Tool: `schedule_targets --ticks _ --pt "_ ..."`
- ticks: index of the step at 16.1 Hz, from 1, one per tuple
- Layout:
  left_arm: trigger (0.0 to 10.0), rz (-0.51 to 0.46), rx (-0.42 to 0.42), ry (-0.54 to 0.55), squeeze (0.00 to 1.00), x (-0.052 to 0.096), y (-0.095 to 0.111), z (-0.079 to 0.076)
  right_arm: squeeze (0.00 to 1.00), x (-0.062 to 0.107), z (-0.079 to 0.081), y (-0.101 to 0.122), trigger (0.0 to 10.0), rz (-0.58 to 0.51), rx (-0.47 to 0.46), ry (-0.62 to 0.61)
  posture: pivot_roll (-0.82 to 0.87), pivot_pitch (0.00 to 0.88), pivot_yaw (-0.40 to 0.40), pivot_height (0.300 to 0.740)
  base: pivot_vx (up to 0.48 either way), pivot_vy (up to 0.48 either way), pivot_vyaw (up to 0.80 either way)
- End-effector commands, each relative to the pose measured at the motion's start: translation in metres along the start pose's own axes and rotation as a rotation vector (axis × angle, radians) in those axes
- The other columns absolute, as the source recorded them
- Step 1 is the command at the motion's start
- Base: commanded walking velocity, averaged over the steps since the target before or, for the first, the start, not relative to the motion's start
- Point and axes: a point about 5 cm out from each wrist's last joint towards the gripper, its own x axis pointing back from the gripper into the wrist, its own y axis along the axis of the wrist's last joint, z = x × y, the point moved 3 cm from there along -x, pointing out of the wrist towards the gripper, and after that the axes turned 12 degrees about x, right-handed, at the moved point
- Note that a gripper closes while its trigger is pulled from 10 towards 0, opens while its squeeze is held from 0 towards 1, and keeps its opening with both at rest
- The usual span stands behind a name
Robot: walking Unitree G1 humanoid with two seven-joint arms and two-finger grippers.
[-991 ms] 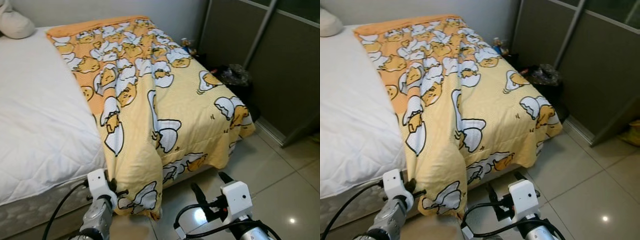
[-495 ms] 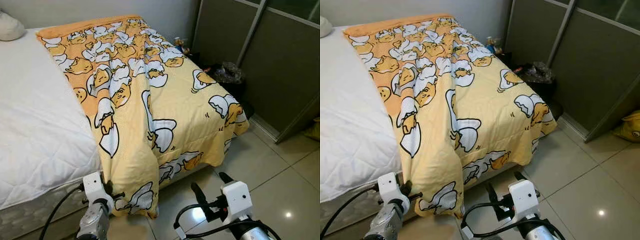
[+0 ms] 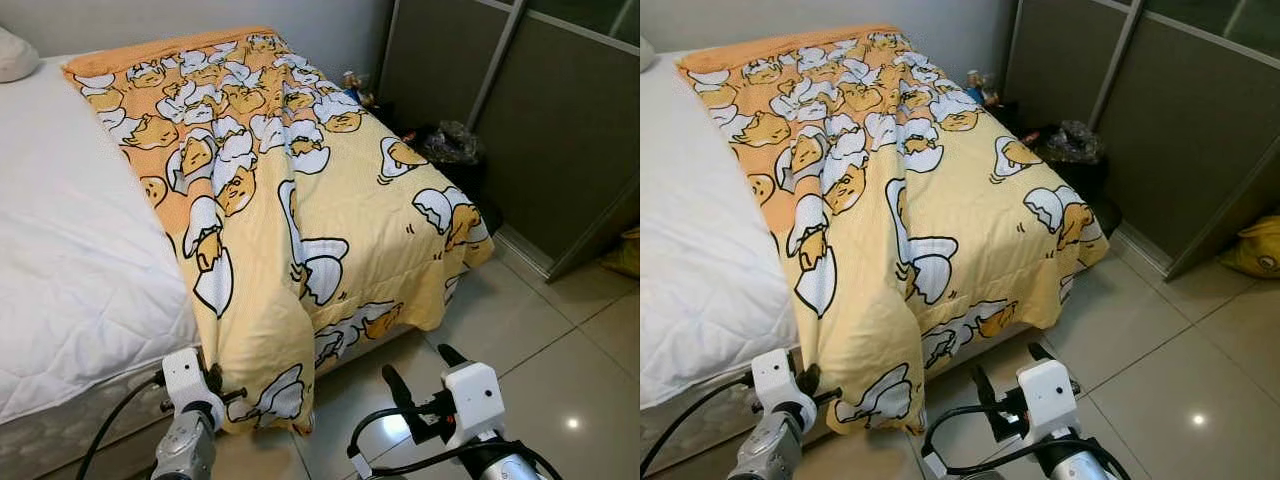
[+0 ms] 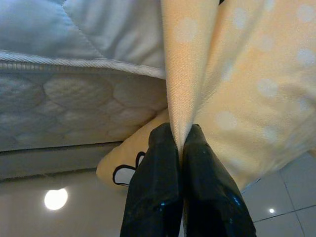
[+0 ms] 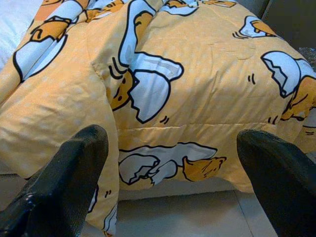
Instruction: Clean up the room
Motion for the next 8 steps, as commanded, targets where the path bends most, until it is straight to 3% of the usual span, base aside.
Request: schedule_targets --ticks 1,6,7,8 --pt "0.0 -0.011 0.026 -0.805 0.0 0.038 0.074 -0.337 0.0 0.001 -0.004 -0.001 10.0 0.008 0.011 -0.008 -0.37 0.0 0.0 0.731 0.0 0.0 0.0" --pt "0.0 -0.011 0.026 -0.805 0.0 0.038 0.074 -0.337 0.0 0.001 -0.004 -0.001 10.0 0.008 0.011 -0.008 -0.37 0.0 0.0 0.731 0.0 0.0 0.0" --pt "0.0 -0.188 -0.174 -0.59 0.0 -0.011 0.124 -0.249 0.01 -0.036 -0.013 0.014 10.0 -0.083 0.015 -0.017 -0.21 0.085 0.091 0.731 0.0 0.0 0.0" --pt "0.0 -0.188 -0.174 -0.59 0.0 -0.011 0.124 -0.249 0.01 -0.036 -0.013 0.014 10.0 -0.083 0.015 -0.017 -0.21 0.085 0.091 0.731 0.0 0.0 0.0"
